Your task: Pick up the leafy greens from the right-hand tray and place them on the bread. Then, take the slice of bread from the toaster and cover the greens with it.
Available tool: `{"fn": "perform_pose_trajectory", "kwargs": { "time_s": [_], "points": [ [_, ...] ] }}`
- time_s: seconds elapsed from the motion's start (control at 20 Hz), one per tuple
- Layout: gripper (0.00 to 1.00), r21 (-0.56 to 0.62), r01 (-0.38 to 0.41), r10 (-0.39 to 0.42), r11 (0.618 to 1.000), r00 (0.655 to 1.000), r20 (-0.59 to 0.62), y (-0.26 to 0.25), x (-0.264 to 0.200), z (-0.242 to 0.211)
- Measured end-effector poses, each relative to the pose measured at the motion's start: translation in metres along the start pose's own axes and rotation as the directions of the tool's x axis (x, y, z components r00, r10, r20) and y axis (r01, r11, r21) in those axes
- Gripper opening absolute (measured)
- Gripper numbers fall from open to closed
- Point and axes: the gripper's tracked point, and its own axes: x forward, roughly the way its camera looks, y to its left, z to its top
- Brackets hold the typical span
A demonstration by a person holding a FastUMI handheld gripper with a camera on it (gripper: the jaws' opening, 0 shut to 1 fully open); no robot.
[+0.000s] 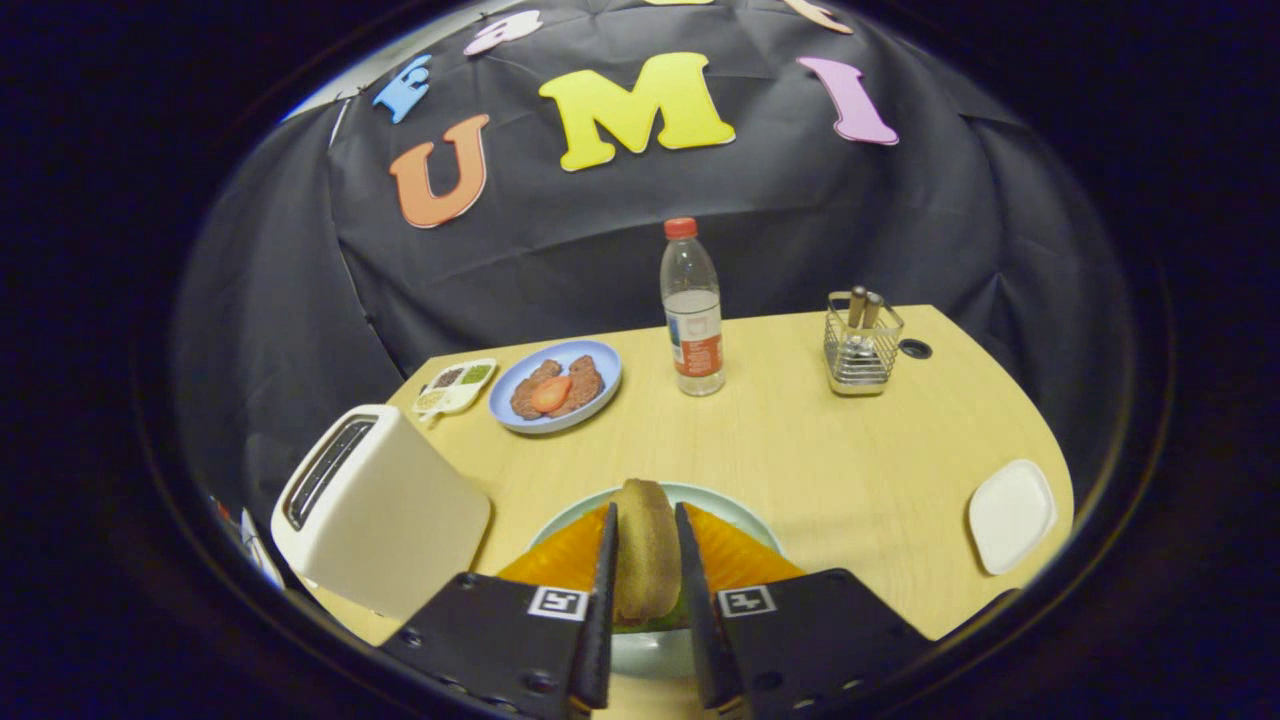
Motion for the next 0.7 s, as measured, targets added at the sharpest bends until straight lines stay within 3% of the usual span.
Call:
{"fn": "perform_pose_trajectory", "kwargs": {
  "time_s": [0.25,0.3,0.45,0.7],
  "points": [
    [0.76,-0.017,-0.005,0.006,1.000,0.998,0.068,-0.023,-0.017,0.025],
    [0.78,-0.033,-0.004,0.007,0.999,0.995,0.101,-0.029,-0.028,0.036],
    [0.97,-0.087,0.004,0.015,0.996,0.976,0.218,-0.045,-0.076,0.078],
    [0.96,-0.128,0.078,-0.022,0.989,0.919,0.393,-0.099,-0.184,0.140]
  ]
}}
